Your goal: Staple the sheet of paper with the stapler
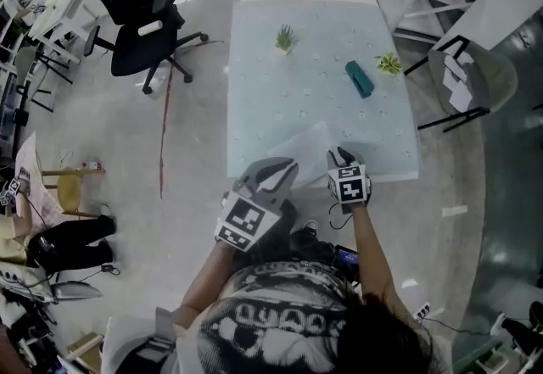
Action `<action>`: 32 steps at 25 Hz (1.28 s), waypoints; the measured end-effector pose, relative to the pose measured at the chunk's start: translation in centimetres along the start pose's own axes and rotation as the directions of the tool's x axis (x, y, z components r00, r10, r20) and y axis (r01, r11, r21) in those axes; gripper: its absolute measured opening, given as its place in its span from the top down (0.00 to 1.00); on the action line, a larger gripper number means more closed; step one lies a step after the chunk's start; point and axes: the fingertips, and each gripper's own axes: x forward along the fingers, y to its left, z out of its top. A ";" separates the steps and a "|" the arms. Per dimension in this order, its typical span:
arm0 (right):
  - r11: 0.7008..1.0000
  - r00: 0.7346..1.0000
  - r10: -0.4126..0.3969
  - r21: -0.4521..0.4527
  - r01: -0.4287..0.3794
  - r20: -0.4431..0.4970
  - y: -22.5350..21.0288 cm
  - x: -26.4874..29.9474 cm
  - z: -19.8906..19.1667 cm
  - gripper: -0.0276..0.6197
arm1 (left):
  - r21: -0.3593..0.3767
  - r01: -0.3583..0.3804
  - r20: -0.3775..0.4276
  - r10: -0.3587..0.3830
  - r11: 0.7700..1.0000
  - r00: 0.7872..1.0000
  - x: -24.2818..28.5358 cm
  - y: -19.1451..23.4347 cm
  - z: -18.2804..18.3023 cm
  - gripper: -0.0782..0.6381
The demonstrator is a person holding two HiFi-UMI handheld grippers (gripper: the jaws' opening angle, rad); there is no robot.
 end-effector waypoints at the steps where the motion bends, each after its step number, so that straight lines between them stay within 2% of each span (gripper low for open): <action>1: 1.000 1.000 -0.006 -0.012 0.006 -0.017 -0.2 0.6 0.0 0.81 | -0.004 0.000 0.001 0.000 1.000 1.000 0.2 0.7 -0.1 0.86; 6: 0.999 0.993 -0.033 -0.035 0.030 -0.112 -0.7 3.2 -0.6 0.76 | -0.018 -0.005 0.000 0.005 1.000 1.000 0.6 3.6 -0.5 0.86; 8: 0.999 0.990 -0.028 -0.036 0.024 -0.135 -0.5 3.7 -0.8 0.77 | -0.023 -0.008 -0.001 0.008 1.000 1.000 0.4 4.8 -0.6 0.86; 9: 0.999 0.990 -0.023 -0.031 0.019 -0.140 -0.4 3.8 -0.9 0.80 | -0.026 -0.012 -0.002 0.012 1.000 1.000 0.3 5.3 -0.8 0.86; 15: 1.000 0.987 -0.012 -0.024 0.008 -0.159 -0.5 4.1 -1.2 0.85 | -0.039 -0.025 -0.005 0.025 0.999 1.000 0.1 7.8 -1.5 0.86; 21: 1.000 0.988 -0.017 0.020 0.020 -0.153 -0.7 4.1 -1.1 0.95 | -0.026 -0.006 0.013 0.006 1.000 1.000 0.6 8.8 -1.0 0.86; 27: 0.999 0.988 0.008 0.052 0.000 -0.153 -1.1 3.8 -0.9 0.95 | -0.037 0.002 0.017 -0.001 0.999 1.000 1.1 8.8 -0.9 0.86; 32: 0.999 0.991 -0.007 0.048 0.014 -0.137 -3.7 3.0 0.3 0.95 | -0.045 -0.004 0.015 0.004 0.999 1.000 1.4 8.8 -0.6 0.86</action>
